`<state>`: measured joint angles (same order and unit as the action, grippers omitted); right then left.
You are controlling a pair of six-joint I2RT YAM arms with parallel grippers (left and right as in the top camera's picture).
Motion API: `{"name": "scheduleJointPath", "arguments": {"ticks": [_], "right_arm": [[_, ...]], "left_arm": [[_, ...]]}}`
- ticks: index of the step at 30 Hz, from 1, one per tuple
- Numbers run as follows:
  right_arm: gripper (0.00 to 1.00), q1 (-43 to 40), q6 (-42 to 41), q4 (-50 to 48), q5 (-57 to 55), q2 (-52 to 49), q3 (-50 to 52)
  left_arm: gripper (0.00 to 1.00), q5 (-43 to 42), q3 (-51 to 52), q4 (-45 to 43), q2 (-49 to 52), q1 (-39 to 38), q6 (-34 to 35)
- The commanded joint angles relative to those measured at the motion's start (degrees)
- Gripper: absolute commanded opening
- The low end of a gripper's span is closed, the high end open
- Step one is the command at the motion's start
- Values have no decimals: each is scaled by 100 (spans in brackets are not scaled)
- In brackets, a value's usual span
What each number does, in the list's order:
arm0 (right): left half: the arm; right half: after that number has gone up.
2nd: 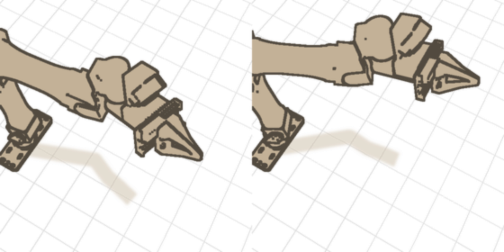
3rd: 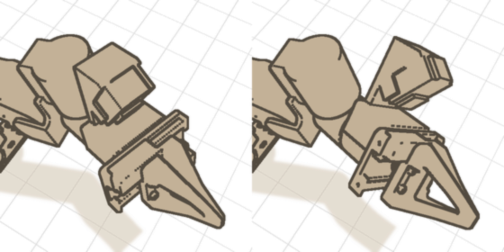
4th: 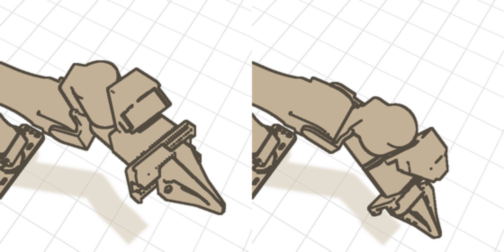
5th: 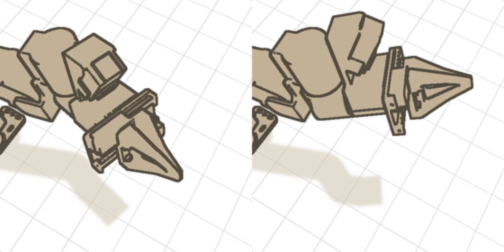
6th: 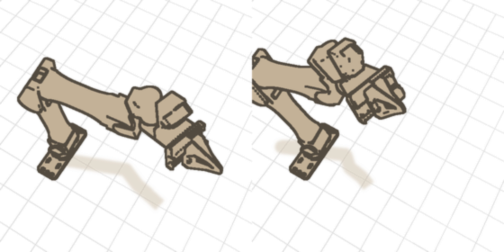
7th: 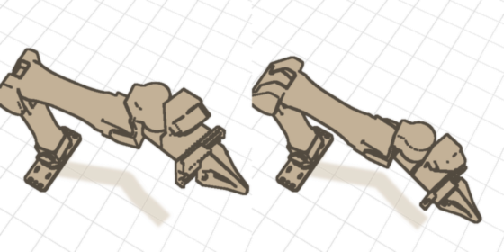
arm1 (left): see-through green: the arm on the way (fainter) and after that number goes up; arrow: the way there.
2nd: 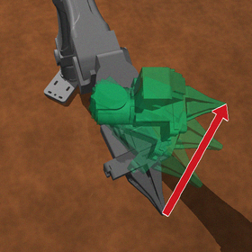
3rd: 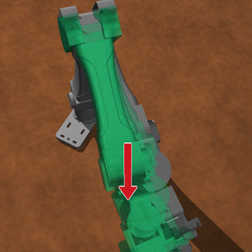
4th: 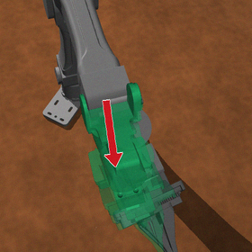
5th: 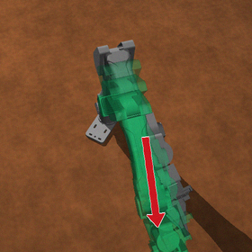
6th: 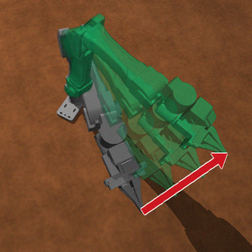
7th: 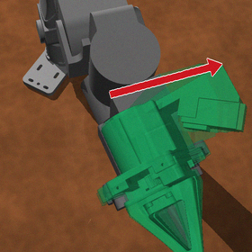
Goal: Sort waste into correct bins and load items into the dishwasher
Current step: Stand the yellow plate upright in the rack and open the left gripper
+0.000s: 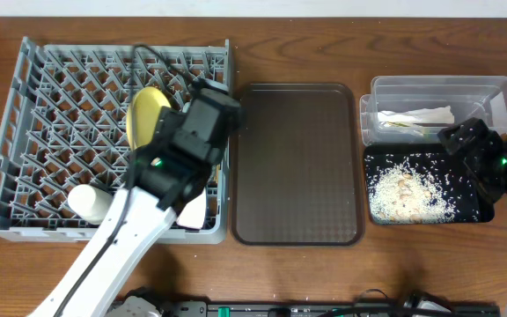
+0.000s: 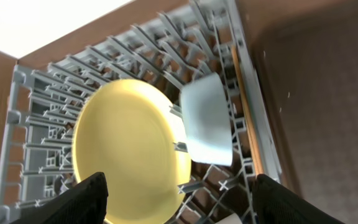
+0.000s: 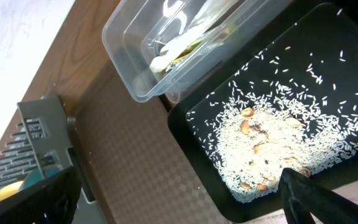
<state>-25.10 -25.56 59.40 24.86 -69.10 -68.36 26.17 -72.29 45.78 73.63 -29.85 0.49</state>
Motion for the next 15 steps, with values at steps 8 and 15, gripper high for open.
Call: {"name": "scheduleJointPath", "arguments": {"ticks": [8, 15], "right_arm": [[99, 914, 2122, 22, 1784, 59, -20], [99, 2498, 2304, -262, 1095, 63, -20]], "left_arm": [[82, -516, -55, 63, -1952, 85, 1335], [90, -509, -55, 588, -3128, 85, 2380]]}}
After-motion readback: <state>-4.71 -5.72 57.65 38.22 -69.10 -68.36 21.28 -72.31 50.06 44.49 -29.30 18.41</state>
